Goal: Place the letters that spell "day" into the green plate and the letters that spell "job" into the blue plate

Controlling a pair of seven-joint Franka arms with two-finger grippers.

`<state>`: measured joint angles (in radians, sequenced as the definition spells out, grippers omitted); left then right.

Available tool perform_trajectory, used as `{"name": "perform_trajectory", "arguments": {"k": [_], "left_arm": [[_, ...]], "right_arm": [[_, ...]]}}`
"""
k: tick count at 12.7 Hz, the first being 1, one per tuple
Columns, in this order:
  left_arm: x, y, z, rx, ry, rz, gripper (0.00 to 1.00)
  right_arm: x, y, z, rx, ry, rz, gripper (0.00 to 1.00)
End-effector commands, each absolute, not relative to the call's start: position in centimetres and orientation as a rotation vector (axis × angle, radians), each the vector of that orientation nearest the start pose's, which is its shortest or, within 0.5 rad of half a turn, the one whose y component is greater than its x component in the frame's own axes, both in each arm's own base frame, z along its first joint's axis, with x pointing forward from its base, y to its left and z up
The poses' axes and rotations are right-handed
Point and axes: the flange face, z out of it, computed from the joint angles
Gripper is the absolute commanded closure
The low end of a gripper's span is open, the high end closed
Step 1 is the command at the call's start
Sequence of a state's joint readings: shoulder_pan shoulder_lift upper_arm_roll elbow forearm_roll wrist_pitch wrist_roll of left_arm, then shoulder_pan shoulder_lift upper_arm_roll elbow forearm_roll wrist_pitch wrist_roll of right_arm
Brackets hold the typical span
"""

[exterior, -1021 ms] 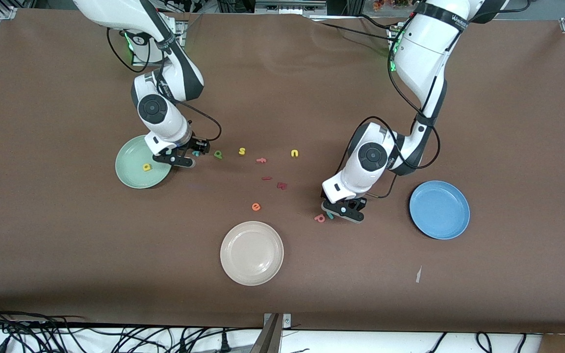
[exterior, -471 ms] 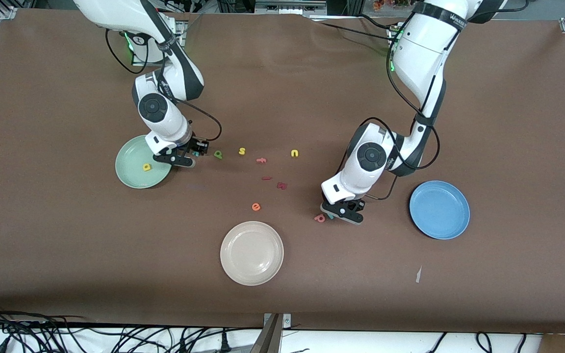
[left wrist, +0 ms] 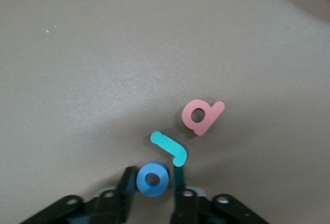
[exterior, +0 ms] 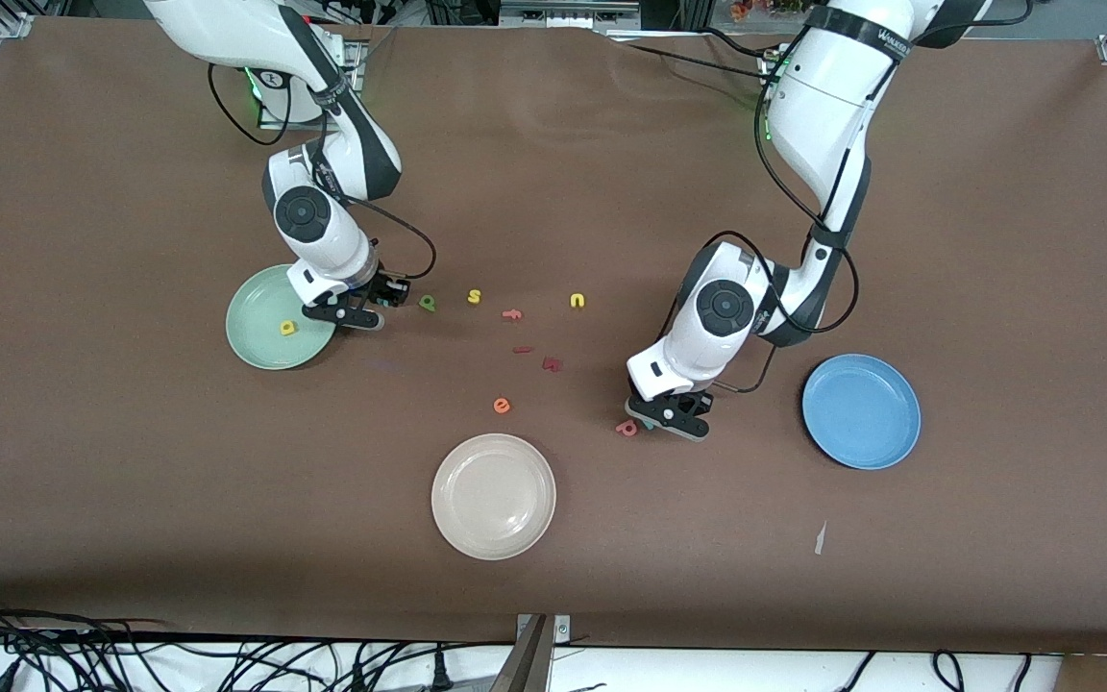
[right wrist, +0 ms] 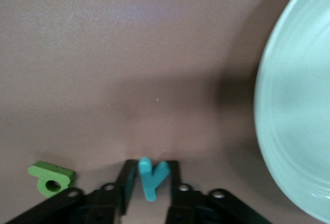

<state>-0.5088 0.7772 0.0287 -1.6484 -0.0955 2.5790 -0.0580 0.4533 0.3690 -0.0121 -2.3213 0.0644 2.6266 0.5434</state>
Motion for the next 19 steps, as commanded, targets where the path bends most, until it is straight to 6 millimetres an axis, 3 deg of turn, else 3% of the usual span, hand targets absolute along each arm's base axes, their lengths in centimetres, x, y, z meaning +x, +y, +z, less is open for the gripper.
{"name": "perform_trajectory", "arguments": {"k": [1,3,6,8,9,11,12,13,15,17,18,19], "left_arm": [[62.2,-32.7,16.9,-3.138,0.599,-0.237,0.88],[62.3,-32.6,17.0,-3.129,0.609,-0.242,1.0],[63.6,-30.8,20.0,-3.117,0.577,-0.295,1.0],[65.0,-25.8,23.9,-3.123,0.503,-0.249,1.0],[65.4,-23.0,25.8,-3.118,0.509,-0.22,1.0],[65.2,-17.8,27.7,-3.103,0.558,-0.182,1.0],[64.7,-14.7,27.9,-3.095,0.585,-0.161,1.0],[64.1,-11.6,27.8,-3.088,0.611,-0.135,1.0],[63.0,-6.2,27.2,-3.075,0.672,-0.086,1.0],[62.1,-3.7,26.2,-3.063,0.746,-0.045,0.99],[62.2,-3.5,26.1,-3.062,0.747,-0.045,0.87],[62.1,-3.5,26.0,-3.062,0.747,-0.042,0.61]], "right_arm": [[46.1,21.7,17.4,-3.132,0.259,0.099,0.91],[47.0,21.6,19.4,-3.116,0.261,0.047,0.92],[48.3,20.1,22.5,-3.111,0.285,0.012,0.92],[49.0,18.3,24.4,-3.135,0.235,0.056,0.92],[49.5,16.2,24.8,-3.148,0.191,0.078,0.92],[49.9,12.8,24.5,-3.168,0.074,0.141,0.91],[50.0,11.3,24.0,-3.175,0.042,0.165,0.77],[50.0,10.3,23.6,-3.18,0.017,0.199,0.35],[50.0,10.7,24.0,-3.175,0.065,0.195,0.01],[49.4,14.2,24.3,-3.167,0.151,0.184,0.0],[49.1,15.4,24.3,-3.164,0.212,0.184,0.0],[48.5,17.2,24.2,-3.158,0.285,0.187,0.0]]}}
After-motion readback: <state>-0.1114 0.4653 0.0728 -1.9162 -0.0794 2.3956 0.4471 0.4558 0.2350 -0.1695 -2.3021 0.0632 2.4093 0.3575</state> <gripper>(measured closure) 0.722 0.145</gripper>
